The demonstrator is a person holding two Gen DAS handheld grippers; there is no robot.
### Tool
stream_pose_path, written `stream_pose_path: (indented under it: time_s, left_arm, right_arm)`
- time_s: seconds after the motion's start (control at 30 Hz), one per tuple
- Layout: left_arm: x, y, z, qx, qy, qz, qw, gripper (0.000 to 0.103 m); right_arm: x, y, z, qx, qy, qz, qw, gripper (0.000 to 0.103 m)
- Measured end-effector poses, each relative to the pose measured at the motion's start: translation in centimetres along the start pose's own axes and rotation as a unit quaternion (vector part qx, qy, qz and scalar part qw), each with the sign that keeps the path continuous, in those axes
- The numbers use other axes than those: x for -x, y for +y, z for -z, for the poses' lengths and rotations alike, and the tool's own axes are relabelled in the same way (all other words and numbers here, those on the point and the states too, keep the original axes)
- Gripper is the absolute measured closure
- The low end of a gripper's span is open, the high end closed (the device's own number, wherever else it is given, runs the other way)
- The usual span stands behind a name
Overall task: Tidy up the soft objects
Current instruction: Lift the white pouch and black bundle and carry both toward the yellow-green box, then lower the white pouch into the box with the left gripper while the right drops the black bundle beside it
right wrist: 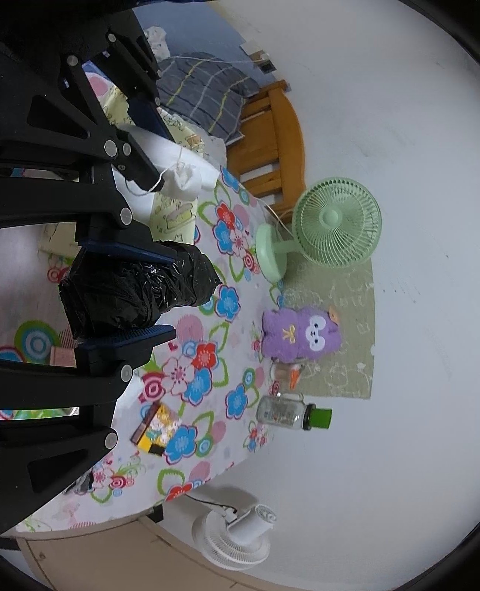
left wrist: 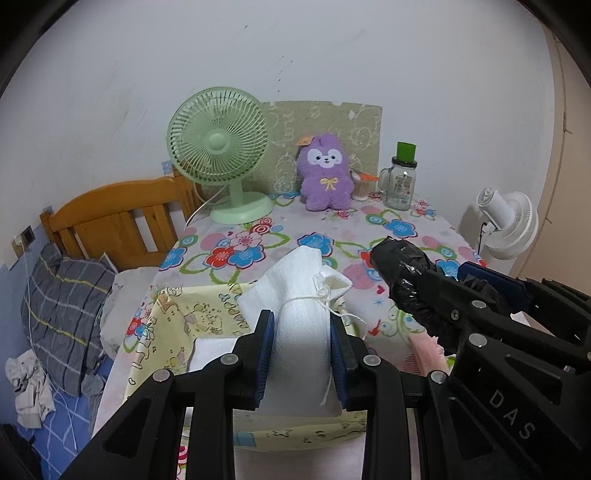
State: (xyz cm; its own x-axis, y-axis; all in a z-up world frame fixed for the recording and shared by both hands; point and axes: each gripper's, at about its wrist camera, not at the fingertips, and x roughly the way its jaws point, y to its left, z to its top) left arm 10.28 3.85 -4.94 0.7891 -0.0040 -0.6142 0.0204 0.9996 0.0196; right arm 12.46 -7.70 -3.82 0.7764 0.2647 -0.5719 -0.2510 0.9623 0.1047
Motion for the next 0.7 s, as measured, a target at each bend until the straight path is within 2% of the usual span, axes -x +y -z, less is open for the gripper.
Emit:
stream_pose_path:
  time_s: [0.7]
  left_arm:
    - [-2.7, 5.3, 1.5, 0.028, 0.028, -0.022, 0.999, 0.071]
  right_arm:
    - [-4.7, 5.7, 0.6, 0.026, 0.039, -0.039, 0.998, 0.065]
